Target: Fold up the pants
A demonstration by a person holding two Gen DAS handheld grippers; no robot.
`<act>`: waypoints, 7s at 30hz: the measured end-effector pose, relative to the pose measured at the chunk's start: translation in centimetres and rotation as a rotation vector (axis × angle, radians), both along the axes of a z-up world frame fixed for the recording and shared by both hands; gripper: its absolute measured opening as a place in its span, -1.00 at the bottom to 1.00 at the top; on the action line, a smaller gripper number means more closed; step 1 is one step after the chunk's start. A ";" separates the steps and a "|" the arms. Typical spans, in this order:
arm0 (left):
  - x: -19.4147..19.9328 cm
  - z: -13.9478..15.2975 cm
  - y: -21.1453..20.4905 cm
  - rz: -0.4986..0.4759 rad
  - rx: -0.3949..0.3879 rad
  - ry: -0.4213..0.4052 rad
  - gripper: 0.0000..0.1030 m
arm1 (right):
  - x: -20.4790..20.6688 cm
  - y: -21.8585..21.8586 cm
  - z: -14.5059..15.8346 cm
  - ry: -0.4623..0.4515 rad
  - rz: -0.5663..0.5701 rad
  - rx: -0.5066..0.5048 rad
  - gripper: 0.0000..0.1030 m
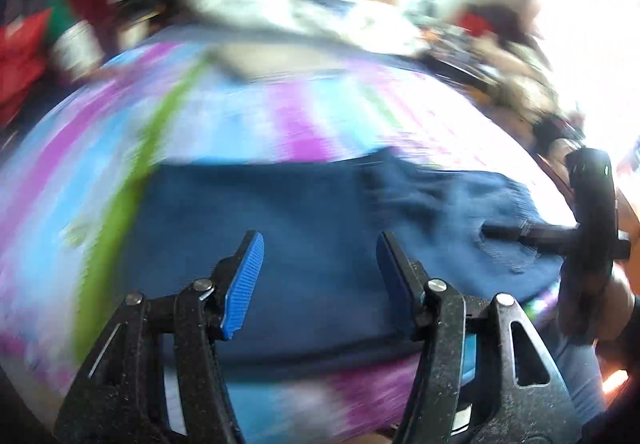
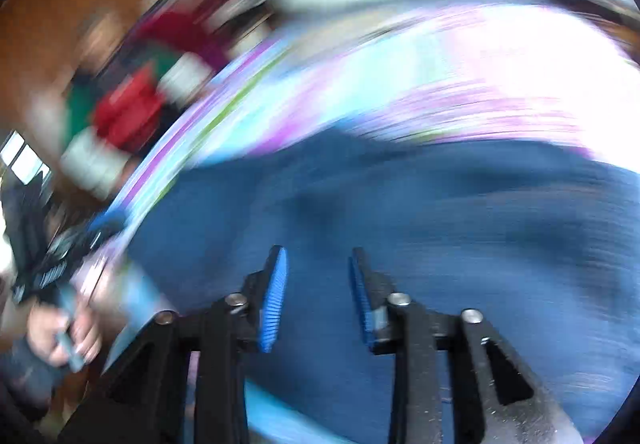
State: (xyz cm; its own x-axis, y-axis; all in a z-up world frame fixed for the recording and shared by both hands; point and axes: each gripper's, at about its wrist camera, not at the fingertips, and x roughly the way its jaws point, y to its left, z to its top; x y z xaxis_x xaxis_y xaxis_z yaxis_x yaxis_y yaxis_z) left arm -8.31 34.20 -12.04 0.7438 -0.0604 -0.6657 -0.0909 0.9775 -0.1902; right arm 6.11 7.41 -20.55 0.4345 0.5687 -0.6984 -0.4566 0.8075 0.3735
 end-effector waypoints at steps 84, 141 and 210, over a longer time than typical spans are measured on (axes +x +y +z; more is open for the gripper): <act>-7.9 -5.7 1.9 0.448 0.067 0.141 0.46 | -9.5 -2.6 -0.9 -0.249 0.014 -0.355 0.20; -12.9 -5.7 11.4 0.493 -0.305 0.103 0.51 | -15.8 13.8 0.8 -0.531 0.449 -0.466 0.26; 0.5 6.9 -2.2 0.147 0.005 -0.229 -0.67 | 1.3 -10.8 0.5 -0.009 -0.283 -0.114 -0.16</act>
